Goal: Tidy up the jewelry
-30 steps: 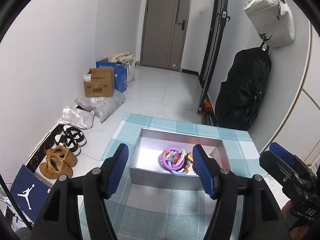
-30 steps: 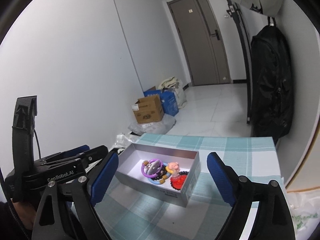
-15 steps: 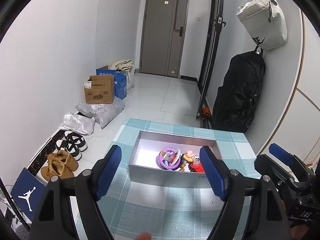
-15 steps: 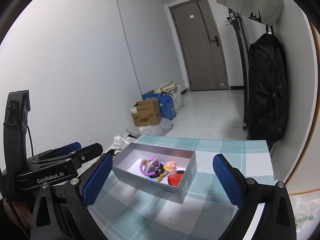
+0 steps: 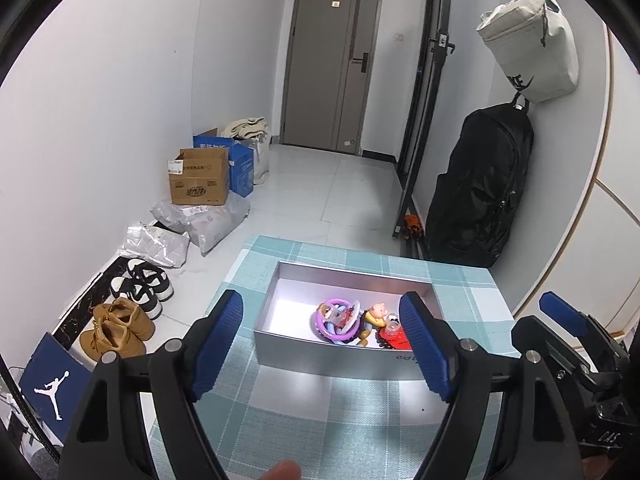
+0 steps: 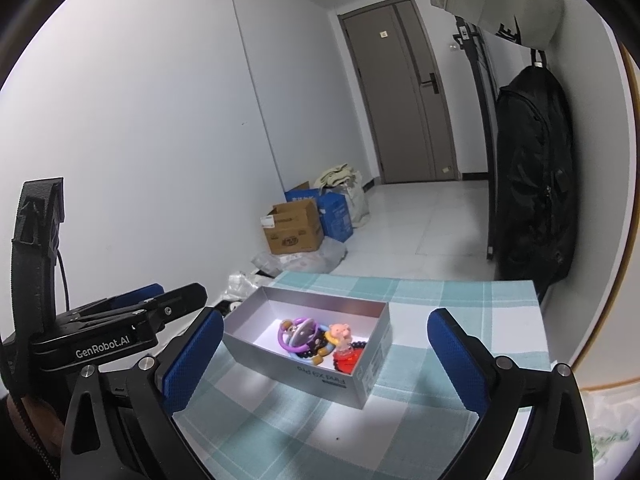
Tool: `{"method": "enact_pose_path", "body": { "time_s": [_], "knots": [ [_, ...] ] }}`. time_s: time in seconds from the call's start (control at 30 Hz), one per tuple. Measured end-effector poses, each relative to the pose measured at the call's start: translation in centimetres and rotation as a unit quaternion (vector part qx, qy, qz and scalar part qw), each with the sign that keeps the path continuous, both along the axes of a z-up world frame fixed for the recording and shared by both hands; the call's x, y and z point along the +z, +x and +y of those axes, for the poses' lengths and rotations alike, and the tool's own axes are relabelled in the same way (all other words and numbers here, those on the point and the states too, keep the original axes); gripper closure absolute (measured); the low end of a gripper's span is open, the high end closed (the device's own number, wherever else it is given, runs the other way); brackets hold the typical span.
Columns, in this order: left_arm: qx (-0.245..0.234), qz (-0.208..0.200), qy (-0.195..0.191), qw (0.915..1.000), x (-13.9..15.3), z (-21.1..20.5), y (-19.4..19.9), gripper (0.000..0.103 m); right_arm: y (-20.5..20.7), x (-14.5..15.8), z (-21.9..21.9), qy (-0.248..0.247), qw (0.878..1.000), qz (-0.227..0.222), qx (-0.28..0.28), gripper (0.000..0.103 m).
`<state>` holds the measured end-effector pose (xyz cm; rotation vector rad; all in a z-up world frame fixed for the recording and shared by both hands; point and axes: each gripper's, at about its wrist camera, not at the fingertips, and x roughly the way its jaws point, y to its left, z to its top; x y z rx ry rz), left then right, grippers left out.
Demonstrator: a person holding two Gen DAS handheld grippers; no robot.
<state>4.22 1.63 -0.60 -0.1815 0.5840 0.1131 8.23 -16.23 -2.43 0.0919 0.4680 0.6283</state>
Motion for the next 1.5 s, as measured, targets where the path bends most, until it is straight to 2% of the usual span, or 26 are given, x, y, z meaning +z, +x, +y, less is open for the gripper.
{"method": "enact_pose_path", "body": {
  "time_s": [0.3, 1.5],
  "knots": [
    [-0.013, 0.008, -0.003, 0.9999, -0.04, -0.39, 0.34, 0.026, -0.03, -0.03, -0.22, 0.000, 1.000, 0.001, -0.004, 0.000],
    [-0.003, 0.007, -0.015, 0.9999, 0.04, 0.04, 0.49, 0.026, 0.02, -0.44, -0.05, -0.014, 1.000, 0.005, -0.002, 0.000]
  ]
}}
